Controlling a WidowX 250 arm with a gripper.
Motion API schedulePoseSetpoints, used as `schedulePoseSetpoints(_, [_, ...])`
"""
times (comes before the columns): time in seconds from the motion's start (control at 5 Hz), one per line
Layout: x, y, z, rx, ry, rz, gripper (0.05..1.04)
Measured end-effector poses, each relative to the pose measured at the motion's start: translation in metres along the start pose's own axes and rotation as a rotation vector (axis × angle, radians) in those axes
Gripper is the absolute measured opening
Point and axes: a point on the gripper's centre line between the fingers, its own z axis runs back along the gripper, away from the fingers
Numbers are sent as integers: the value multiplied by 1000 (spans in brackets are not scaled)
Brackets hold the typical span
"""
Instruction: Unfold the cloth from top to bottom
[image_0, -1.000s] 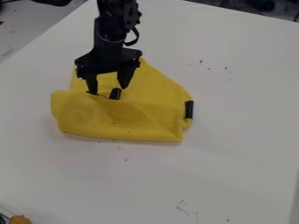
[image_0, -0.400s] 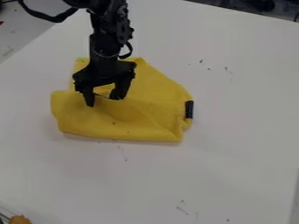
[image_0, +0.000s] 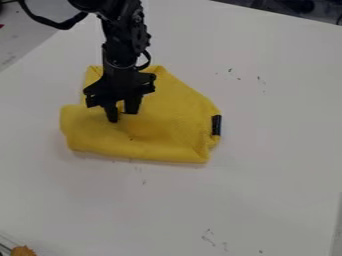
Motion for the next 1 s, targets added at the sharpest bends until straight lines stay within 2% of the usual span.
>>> schedulePoseSetpoints(0.2, [-1,2,0,16,10,2,168])
schedulePoseSetpoints(0.4, [-7,0,20,69,-19,26,72])
schedulePoseSetpoints(0.6, [-22,-6,49,126,-61,123,62])
schedulePoseSetpoints(0.8, [-45,0,56,150,-78,258,62])
schedulePoseSetpoints(1.0, [-55,4,56,129,-74,338,62])
